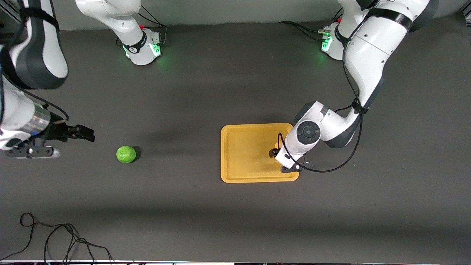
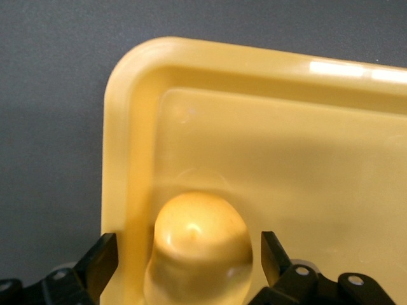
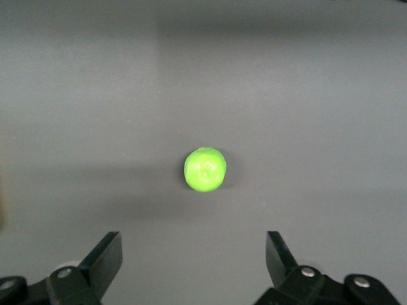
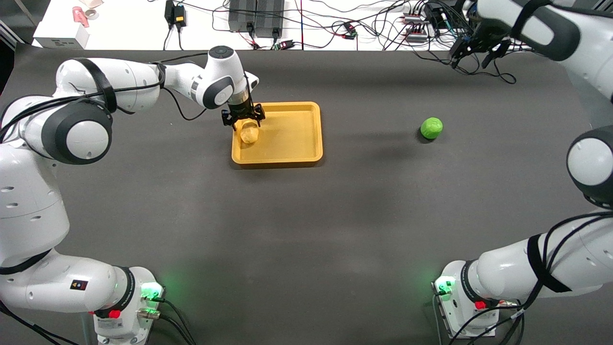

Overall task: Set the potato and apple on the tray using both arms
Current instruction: 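Raise the left gripper away while the right gripper grasps the apple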

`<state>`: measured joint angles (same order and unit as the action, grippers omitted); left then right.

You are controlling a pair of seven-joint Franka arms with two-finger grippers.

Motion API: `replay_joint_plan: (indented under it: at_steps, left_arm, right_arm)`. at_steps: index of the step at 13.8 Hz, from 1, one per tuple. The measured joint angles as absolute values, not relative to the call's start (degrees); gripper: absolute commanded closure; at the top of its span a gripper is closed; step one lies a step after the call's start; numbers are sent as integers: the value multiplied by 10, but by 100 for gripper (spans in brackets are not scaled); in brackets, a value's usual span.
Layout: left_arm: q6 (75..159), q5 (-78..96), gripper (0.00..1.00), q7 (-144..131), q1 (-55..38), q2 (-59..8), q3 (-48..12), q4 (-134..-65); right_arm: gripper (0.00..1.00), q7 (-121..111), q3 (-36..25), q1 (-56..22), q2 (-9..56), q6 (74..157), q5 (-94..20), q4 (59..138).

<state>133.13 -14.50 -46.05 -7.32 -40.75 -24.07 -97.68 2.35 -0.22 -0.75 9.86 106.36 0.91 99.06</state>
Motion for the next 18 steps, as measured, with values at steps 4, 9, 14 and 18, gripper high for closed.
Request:
replay_joint_plan:
  at_steps: [4,9,14,18]
  left_arm:
    - [1262,-145,0,-463,-62,-367,-241,-959]
    - [1121,-137,0,-387,-8,-259,-242,-911]
    - [1031,-87,0,-170,110,-199,-240,-887]
    - [973,-52,0,-75,189,-138,-239,-889]
  right_arm:
    - [0,23,-1,-15,157,1133,-12,1014]
    - [0,23,-2,-16,173,1295,-15,1128]
    - [0,19,-5,-15,187,1447,-15,1224]
    - [0,13,-9,-11,210,1485,-15,1239]
